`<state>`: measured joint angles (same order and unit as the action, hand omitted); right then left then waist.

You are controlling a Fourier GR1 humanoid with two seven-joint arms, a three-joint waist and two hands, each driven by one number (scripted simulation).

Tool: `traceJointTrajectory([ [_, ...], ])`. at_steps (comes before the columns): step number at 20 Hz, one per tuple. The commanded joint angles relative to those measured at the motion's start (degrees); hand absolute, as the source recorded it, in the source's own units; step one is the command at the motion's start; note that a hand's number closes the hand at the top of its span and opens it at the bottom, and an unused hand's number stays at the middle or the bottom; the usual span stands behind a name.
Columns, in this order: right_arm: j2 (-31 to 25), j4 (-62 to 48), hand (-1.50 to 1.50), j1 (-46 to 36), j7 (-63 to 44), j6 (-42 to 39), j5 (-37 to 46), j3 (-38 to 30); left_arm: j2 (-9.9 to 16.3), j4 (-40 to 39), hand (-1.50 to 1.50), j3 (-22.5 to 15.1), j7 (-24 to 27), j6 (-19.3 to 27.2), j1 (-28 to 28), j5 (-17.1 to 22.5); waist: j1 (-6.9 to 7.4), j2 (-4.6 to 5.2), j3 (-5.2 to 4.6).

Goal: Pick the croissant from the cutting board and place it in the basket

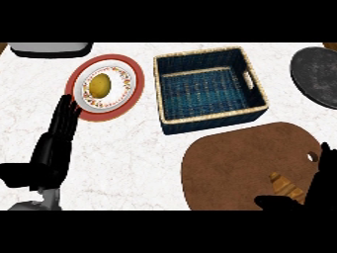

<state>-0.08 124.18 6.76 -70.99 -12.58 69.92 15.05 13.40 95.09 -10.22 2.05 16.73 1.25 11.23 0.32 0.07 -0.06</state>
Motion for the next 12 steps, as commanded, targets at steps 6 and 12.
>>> traceJointTrajectory([
  [6, 0.08, -5.41, -1.50, -4.92, -11.64, -2.57, -3.94, -4.67, 0.39, 0.25, 0.00, 0.82, -2.19, -1.37, 1.17, 0.18, 0.01, 0.10, 0.03],
  [12, 0.08, -6.47, -1.50, 1.37, -9.33, 2.32, -3.83, -2.37, -0.81, -2.16, 0.00, 1.49, 2.22, -2.38, -0.77, -0.14, -0.36, 0.00, 0.02],
])
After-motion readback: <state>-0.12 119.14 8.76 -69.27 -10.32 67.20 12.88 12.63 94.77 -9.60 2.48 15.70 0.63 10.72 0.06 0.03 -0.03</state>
